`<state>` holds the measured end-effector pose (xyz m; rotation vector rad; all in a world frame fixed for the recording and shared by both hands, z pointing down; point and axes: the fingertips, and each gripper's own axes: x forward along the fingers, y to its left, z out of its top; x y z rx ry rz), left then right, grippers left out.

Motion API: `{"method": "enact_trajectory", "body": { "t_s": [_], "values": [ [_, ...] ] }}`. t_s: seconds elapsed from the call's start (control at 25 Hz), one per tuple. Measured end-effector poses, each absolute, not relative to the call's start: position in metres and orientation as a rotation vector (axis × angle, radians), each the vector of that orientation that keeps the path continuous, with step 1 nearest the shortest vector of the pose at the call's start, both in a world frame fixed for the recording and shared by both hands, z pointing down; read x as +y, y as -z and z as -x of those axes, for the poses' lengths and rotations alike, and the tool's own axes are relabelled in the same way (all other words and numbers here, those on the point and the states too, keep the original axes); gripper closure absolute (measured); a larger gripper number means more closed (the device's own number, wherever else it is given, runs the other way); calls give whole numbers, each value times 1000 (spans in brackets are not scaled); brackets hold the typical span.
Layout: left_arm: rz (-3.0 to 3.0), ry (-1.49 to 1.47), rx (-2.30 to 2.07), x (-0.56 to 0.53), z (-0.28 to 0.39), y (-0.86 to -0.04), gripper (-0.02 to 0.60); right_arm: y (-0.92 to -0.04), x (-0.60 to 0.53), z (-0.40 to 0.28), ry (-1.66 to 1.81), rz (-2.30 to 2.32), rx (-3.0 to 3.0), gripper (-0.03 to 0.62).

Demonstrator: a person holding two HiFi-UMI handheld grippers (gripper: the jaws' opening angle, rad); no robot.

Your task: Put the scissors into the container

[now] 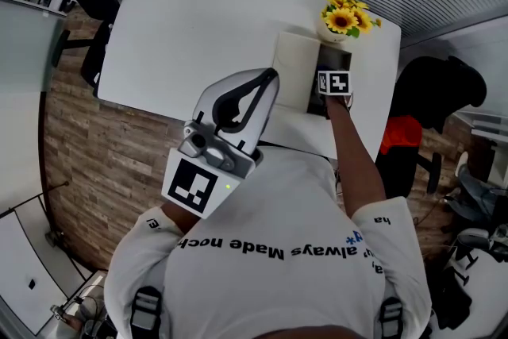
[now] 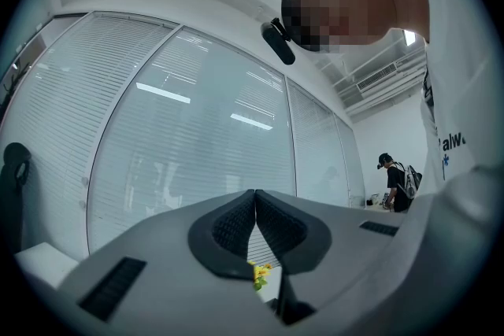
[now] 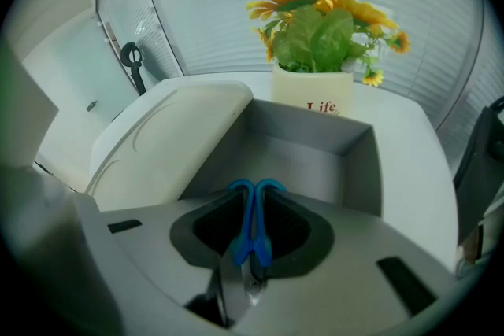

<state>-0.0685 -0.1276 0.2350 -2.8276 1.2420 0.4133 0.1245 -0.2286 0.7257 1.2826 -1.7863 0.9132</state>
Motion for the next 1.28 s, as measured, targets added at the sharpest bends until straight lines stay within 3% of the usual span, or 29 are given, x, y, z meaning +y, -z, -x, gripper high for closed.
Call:
{"method": "enact_trajectory", "body": {
  "t_s": [0.8,1.28],
  "values": [
    [2846,-411,1228,-119,45,-237,560,-668,-227,-129,-801,-1345,-2015,516],
    [2867,-413,1201,-112,20,-237,560,-584,-206,-137,-623,-1375,-2214,531]
  ]
}}
